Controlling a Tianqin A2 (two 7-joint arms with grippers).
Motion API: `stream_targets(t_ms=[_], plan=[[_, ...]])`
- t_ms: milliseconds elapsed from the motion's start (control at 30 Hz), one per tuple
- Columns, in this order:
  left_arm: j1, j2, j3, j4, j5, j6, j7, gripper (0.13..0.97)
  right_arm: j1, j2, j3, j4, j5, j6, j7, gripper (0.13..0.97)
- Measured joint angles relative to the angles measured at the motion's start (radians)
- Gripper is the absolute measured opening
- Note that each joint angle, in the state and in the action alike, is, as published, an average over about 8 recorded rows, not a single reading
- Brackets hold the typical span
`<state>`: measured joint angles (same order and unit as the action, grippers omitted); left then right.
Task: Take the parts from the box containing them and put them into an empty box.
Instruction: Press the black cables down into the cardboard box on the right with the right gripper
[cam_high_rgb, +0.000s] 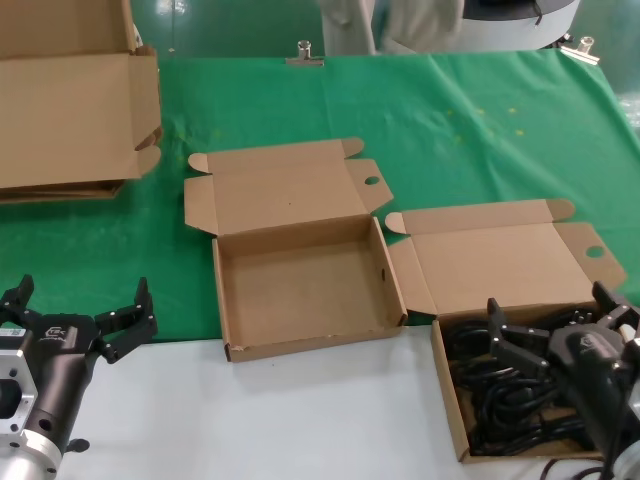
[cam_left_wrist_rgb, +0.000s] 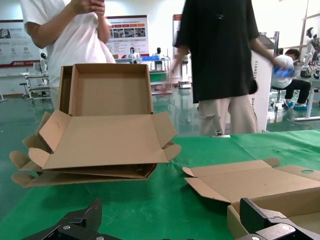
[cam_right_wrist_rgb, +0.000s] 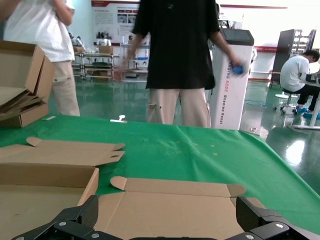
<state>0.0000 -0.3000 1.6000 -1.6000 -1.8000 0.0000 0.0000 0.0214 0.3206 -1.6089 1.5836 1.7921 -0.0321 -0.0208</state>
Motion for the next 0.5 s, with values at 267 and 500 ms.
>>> stream_targets(t_ms=[267,500], plan=[[0.0,0.0,0.0,0.0,0.0,0.0,0.0,0.966,0.0,0.0,0.0,0.0,0.0,0.0,0.0,0.966],[0.0,0.0,0.0,0.0,0.0,0.0,0.0,0.966,0.0,0.0,0.0,0.0,0.0,0.0,0.0,0.966]])
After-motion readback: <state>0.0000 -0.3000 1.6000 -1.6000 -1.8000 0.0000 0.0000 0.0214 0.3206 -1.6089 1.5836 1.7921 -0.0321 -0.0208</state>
